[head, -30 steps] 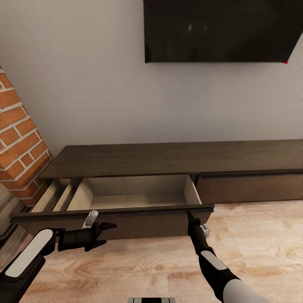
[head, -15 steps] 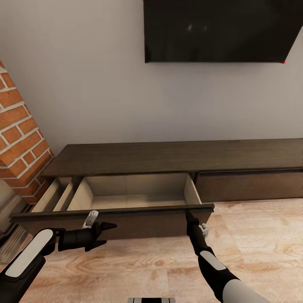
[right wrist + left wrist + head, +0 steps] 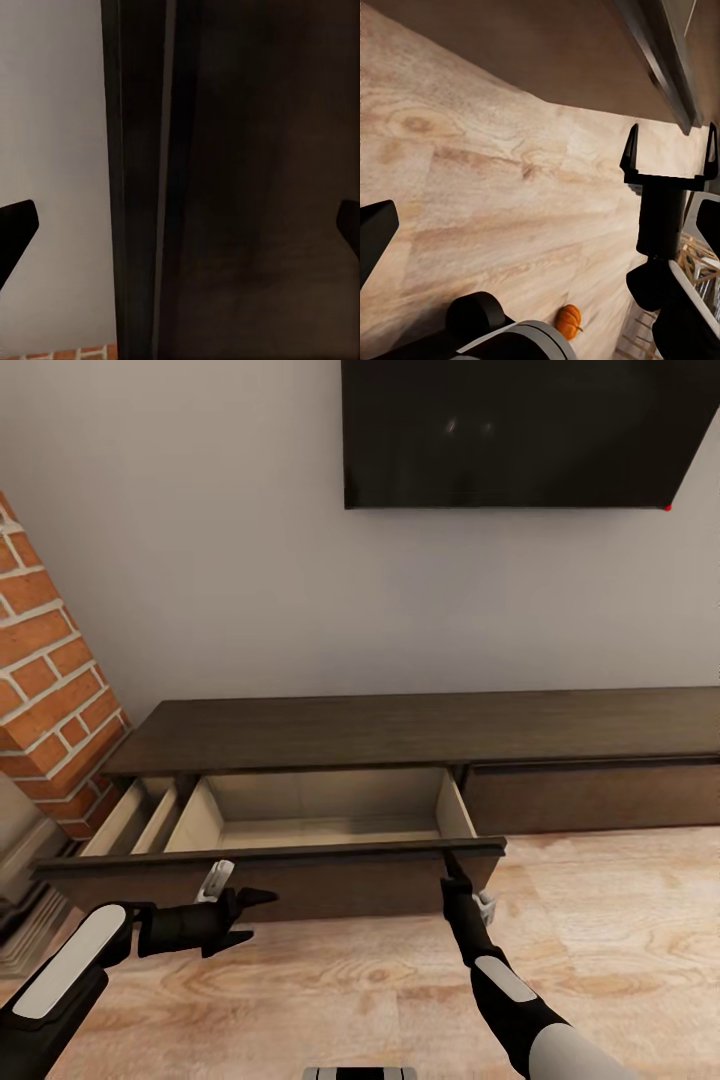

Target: Place each of the two pumpkins and all three candles from the living room inside a cabinet in the living room (use any cabinet), then make sure every cabinet is closed, and position the cauldron so it is next to a table in the living room.

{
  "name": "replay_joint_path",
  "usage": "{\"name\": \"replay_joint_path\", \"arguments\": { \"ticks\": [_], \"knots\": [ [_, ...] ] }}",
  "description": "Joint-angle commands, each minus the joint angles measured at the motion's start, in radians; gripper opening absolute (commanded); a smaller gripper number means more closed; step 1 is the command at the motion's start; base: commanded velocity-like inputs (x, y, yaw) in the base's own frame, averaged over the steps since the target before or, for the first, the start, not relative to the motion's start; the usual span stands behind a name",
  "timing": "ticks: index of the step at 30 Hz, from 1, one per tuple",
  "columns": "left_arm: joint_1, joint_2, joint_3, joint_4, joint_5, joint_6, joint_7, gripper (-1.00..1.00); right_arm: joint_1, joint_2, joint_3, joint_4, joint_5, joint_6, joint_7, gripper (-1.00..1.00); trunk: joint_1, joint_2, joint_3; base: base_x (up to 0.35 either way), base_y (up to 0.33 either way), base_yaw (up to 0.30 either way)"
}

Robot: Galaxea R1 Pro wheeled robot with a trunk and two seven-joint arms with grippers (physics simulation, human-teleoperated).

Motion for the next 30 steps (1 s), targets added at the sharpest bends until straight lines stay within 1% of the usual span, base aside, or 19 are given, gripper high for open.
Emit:
{"name": "replay_joint_path", "arguments": {
  "ticks": [1,4,8,10,14,16,21,24,25,27,28,29,30],
  "knots": [
    [-0.001,0.001,-0.001,-0.001,0.011,0.0,0.01,1.0,-0.001,-0.001,0.008,0.001,-0.007,-0.008,0.003,1.0,0.0,0.0,-0.001,-0.019,0.0,0.0],
    [-0.001,0.001,-0.001,-0.001,0.011,0.0,0.01,1.0,-0.001,0.0,0.008,0.001,-0.007,-0.008,0.003,1.0,0.0,0.0,-0.001,-0.134,0.0,0.0],
    [-0.001,0.001,-0.001,-0.001,0.011,0.0,0.01,1.0,-0.001,-0.001,0.009,0.001,-0.005,-0.004,-0.001,1.0,0.0,0.0,-0.001,-0.278,0.0,0.0],
    [-0.001,0.0,-0.001,-0.001,0.011,0.0,0.01,1.0,-0.001,-0.002,0.01,0.001,-0.004,0.022,-0.014,1.0,0.0,0.0,-0.001,-0.319,0.0,0.0],
    [-0.001,0.0,-0.002,-0.001,0.01,0.0,0.01,1.0,-0.001,-0.002,0.013,0.003,0.001,0.122,-0.047,1.0,0.0,0.0,-0.001,-0.33,0.0,0.0],
    [-0.001,0.0,-0.002,-0.001,0.01,0.0,0.01,1.0,-0.001,-0.002,0.013,0.003,0.0,0.152,-0.06,1.0,0.0,0.0,-0.001,-0.333,0.0,0.0],
    [-0.001,0.004,0.001,-0.001,0.009,0.0,0.01,1.0,-0.001,-0.002,0.013,0.003,-0.002,0.172,-0.075,1.0,0.0,0.0,-0.001,-0.334,0.0,0.0],
    [-0.001,0.007,0.001,-0.001,0.008,0.0,0.011,1.0,-0.001,-0.005,0.017,-0.002,-0.001,0.179,-0.113,1.0,0.0,0.0,-0.001,-0.185,0.0,0.0],
    [-0.001,0.007,0.002,-0.001,0.007,0.0,0.011,1.0,-0.001,-0.007,0.018,-0.002,0.0,0.193,-0.123,1.0,0.0,0.0,-0.001,-0.071,0.0,0.0],
    [-0.001,0.008,0.002,-0.001,0.004,-0.001,0.015,1.0,0.001,-0.011,0.021,0.001,0.005,0.262,-0.134,1.0,0.0,0.0,-0.001,-0.03,0.0,0.0],
    [-0.001,0.007,0.002,-0.001,0.003,-0.001,0.016,1.0,0.002,-0.012,0.022,0.002,0.008,0.3,-0.136,1.0,-0.001,0.0,0.003,-0.015,0.0,0.0],
    [-0.001,0.004,-0.004,-0.001,0.0,-0.003,0.019,1.0,0.003,-0.014,0.027,0.002,0.021,0.37,-0.137,1.0,-0.001,0.0,0.007,-0.008,0.0,0.0],
    [-0.001,0.002,-0.007,0.0,-0.002,-0.004,0.021,1.0,0.003,-0.015,0.032,0.002,0.036,0.415,-0.137,1.0,-0.002,0.0,0.011,-0.005,0.0,0.0]
  ]
}}
